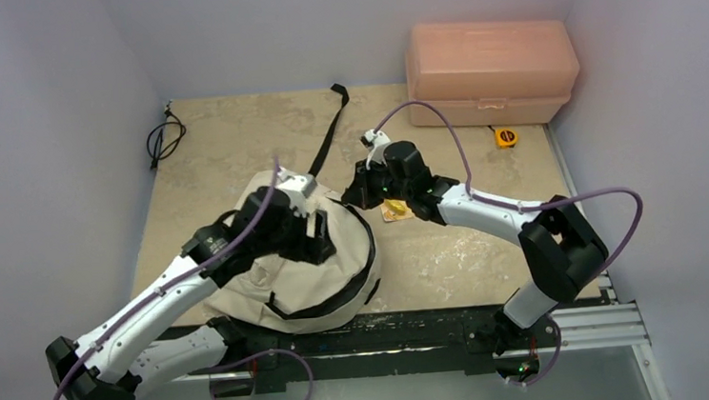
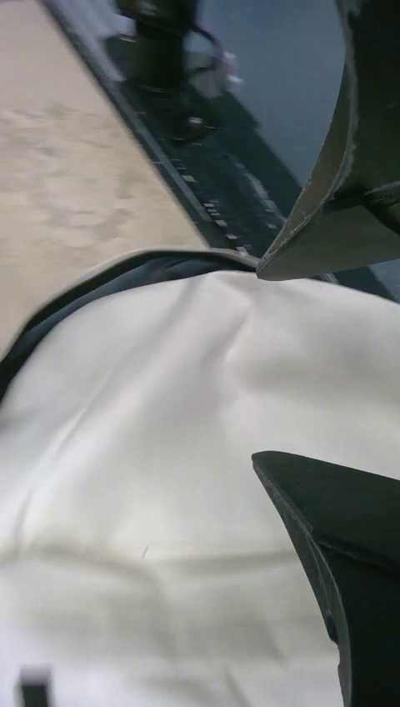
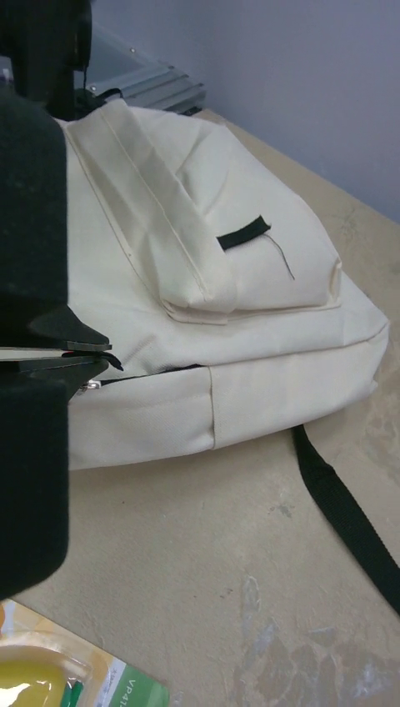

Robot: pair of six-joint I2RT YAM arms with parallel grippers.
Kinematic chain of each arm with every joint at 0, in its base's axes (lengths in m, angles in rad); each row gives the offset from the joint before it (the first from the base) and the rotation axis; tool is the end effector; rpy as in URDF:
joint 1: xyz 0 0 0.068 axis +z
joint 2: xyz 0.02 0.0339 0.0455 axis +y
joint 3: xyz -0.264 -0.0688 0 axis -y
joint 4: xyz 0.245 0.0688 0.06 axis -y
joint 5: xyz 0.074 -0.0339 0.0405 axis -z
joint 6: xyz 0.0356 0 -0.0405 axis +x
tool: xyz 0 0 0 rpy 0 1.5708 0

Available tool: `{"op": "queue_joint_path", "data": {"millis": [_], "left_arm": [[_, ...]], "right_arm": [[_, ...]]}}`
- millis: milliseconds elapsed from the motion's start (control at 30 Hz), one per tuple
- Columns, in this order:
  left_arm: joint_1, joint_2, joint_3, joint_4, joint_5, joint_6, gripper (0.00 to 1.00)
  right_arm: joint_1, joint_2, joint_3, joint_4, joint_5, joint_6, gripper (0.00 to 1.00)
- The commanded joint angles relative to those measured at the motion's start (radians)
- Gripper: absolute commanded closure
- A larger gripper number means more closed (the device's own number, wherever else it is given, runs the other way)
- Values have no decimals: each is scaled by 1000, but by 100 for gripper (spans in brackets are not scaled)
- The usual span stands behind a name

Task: Pack the student bag
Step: Zip the student bag at the center of the board.

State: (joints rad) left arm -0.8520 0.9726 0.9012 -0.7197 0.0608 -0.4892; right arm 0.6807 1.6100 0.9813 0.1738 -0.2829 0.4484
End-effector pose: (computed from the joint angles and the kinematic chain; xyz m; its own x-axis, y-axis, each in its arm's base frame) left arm 0.1281 -0.1497 0.2961 -0.7796 0.1787 -0.6003 0.4679 0.8033 -0.3685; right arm 0.2743 0.2349 0.2342 -0.6542 0.0059 -0.7563 -0.5722 0.6501 0.5000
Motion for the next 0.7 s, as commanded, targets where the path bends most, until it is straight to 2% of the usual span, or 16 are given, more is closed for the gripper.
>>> {"op": "queue_joint_path", "data": {"millis": [0, 67, 200, 467, 533, 667], "left_arm": [[187, -1, 100, 47, -40, -134, 25], [232, 48, 131, 67, -56, -191, 25], [260, 210, 225, 83, -81, -214, 27], [260, 488, 371, 36, -226, -101, 31], [259, 509, 376, 20, -238, -80, 31], [258, 444, 276, 130, -233, -14, 32]], "right_arm": [[3, -90, -18, 39, -60, 15, 100], [1, -94, -25, 54, -81, 29, 100], [-1, -97, -24, 63, -96, 49, 100], [-14, -129, -29, 69, -109, 50, 100], [-15, -134, -38, 76, -113, 53, 100], [-16, -129, -33, 73, -130, 55, 100]]}}
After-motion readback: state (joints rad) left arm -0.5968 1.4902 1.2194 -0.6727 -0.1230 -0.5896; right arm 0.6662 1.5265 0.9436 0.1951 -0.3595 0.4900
